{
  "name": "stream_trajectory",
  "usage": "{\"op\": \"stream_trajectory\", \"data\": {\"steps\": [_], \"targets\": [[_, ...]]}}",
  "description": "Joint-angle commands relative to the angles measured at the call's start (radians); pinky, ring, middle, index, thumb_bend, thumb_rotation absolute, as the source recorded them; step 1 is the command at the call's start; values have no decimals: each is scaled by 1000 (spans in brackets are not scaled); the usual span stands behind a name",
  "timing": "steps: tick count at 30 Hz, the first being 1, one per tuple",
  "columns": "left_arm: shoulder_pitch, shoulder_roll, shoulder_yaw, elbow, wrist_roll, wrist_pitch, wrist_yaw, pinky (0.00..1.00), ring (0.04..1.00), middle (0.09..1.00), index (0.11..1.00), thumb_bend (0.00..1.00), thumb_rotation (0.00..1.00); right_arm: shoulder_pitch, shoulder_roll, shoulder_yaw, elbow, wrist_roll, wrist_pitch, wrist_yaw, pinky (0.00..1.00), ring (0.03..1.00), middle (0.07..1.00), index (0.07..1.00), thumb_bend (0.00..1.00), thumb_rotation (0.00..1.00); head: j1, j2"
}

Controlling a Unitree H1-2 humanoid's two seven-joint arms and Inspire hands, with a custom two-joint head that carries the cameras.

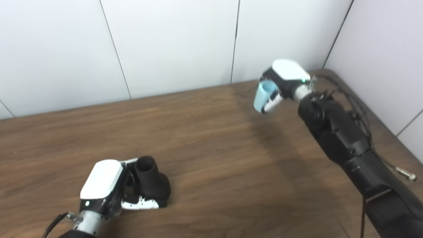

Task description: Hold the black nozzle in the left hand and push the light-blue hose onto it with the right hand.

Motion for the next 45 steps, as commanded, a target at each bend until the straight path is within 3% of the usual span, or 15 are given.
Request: {"op": "stream_trajectory", "data": {"steps": [1, 4, 5, 10, 19, 22, 27, 28, 31, 45], "targets": [[29, 2, -23, 19, 26, 21, -53, 295, 398, 403, 503, 521, 0, -15, -17, -32, -70, 21, -17, 0, 331, 391, 512, 519, 496, 0, 10, 2], [30, -3, -33, 19, 32, 29, -56, 275, 381, 396, 501, 520, 0, 23, 19, -73, -233, 69, 77, 58, 334, 393, 519, 504, 497, 0, 41, 3], [29, -6, -36, 20, 35, 34, -58, 272, 378, 435, 493, 523, 0, 36, 31, -84, -287, 83, 101, 76, 334, 391, 514, 503, 497, 0, 52, 6], [28, -19, -48, 24, 48, 50, -62, 277, 383, 400, 495, 521, 0, 93, 79, -83, -486, 56, 155, 129, 378, 396, 511, 485, 501, 0, 102, 15], [31, -30, -69, 24, 63, 70, -58, 275, 376, 475, 485, 527, 0, 173, 195, -46, -686, 81, 114, 152, 351, 395, 524, 490, 498, 0, 176, 22], [31, -34, -73, 22, 71, 79, -64, 285, 391, 408, 496, 522, 0, 185, 227, -35, -742, 86, 111, 173, 334, 396, 525, 497, 497, 0, 189, 26], [31, -40, -80, 23, 82, 88, -71, 268, 374, 471, 485, 527, 0, 209, 269, -10, -792, 76, 46, 169, 310, 397, 521, 512, 495, 0, 207, 30], [31, -40, -82, 23, 83, 91, -74, 266, 375, 426, 492, 523, 0, 213, 277, -9, -797, 72, 40, 170, 310, 394, 517, 520, 494, 0, 208, 30], [29, -40, -88, 24, 90, 97, -82, 268, 380, 400, 496, 521, 0, 227, 313, 0, -818, 54, 36, 179, 306, 386, 509, 543, 491, 0, 218, 31], [27, -40, -96, 18, 94, 112, -98, 278, 395, 398, 499, 521, 0, 280, 441, 51, -784, -60, -40, 175, 296, 404, 522, 521, 493, 0, 234, 38]]}}
